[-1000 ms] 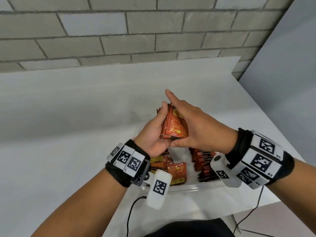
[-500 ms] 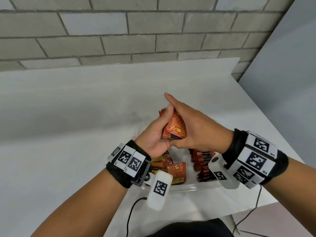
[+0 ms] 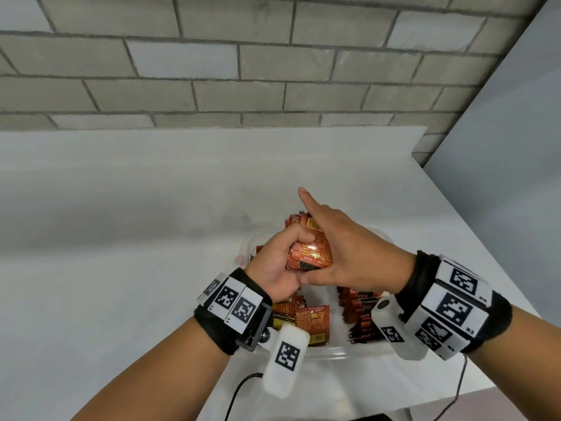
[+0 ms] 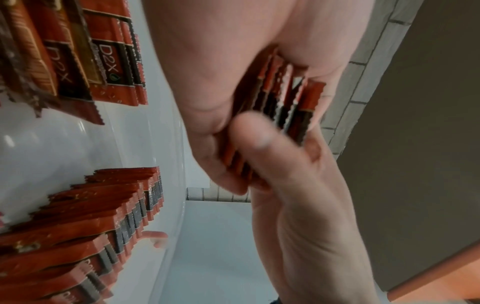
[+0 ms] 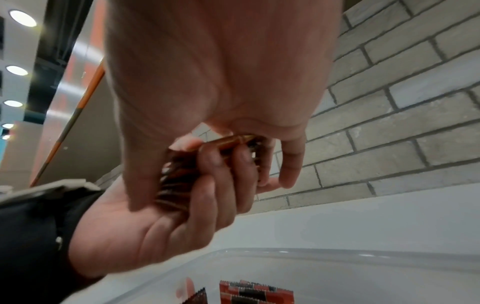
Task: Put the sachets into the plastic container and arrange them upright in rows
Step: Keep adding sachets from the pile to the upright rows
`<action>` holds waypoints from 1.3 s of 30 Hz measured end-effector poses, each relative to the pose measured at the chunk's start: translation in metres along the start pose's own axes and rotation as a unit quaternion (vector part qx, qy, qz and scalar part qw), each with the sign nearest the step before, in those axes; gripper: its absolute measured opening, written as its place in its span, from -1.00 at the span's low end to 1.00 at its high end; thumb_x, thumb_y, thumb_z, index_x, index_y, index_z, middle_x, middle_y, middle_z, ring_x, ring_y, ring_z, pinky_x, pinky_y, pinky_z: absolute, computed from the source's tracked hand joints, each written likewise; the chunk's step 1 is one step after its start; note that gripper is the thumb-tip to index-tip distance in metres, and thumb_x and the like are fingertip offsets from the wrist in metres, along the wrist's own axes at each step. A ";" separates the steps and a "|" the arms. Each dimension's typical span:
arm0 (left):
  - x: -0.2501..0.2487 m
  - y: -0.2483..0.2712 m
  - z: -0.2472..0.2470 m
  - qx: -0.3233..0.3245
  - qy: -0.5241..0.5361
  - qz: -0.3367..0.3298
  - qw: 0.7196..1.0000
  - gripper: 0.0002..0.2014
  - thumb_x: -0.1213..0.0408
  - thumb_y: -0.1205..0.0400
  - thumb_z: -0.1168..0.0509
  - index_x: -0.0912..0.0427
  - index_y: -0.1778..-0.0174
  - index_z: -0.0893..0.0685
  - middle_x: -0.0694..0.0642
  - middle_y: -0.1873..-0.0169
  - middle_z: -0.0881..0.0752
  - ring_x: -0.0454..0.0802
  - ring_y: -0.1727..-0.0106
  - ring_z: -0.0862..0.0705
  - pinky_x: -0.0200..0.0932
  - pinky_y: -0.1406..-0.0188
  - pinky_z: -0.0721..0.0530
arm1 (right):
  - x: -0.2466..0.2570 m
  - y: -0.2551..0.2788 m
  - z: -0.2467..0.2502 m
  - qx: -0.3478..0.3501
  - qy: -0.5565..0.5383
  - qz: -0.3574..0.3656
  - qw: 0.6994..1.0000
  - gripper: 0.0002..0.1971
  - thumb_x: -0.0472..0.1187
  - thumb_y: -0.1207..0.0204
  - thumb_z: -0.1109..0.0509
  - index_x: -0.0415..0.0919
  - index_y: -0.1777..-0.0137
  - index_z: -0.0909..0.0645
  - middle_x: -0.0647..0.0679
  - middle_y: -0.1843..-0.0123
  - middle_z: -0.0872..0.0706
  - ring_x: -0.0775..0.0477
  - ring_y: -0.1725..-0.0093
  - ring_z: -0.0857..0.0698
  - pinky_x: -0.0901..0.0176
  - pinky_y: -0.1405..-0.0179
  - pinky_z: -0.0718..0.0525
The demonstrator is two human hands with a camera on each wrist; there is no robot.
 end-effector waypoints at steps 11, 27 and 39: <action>0.002 0.001 0.003 0.011 -0.002 0.002 1.000 -0.69 0.33 -0.47 -0.34 0.05 -0.12 -0.76 0.21 0.00 -0.77 0.08 0.02 -0.76 -0.01 0.04 -0.72 | -0.042 0.015 0.038 -0.126 -0.186 -0.075 0.972 -0.63 -0.15 -0.43 -0.53 0.04 -0.21 -0.56 0.07 0.14 -0.65 0.04 0.14 -0.66 0.04 0.01 -0.68; -0.013 -0.006 0.016 -0.048 0.053 -0.055 0.996 -0.51 0.50 -0.38 -0.23 0.08 -0.22 -0.61 0.18 0.14 -0.72 0.02 0.26 -0.71 -0.16 0.34 -0.68 | -0.001 0.024 0.034 -0.180 -0.012 0.085 0.980 -0.67 0.10 -0.49 -0.38 -0.09 -0.11 -0.71 0.09 -0.07 -0.66 0.08 -0.10 -0.61 0.31 -0.11 -0.53; -0.033 0.006 0.038 -0.132 -0.004 -0.101 0.986 -0.76 0.29 -0.52 -0.38 0.09 -0.10 -0.68 0.12 0.14 -0.71 0.05 0.10 -0.70 -0.01 0.07 -0.65 | -0.036 -0.004 0.041 -0.081 -0.095 -0.060 0.990 -0.82 -0.25 -0.43 -0.54 0.01 0.08 -0.64 0.07 0.20 -0.70 0.21 0.25 -0.60 0.50 0.23 -0.53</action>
Point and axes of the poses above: each hand's wrist, its own y-axis away from the middle knuckle, its own z-axis out of the back of the hand, x = y × z, the point moved 10 cm from there along -y, towards the middle knuckle
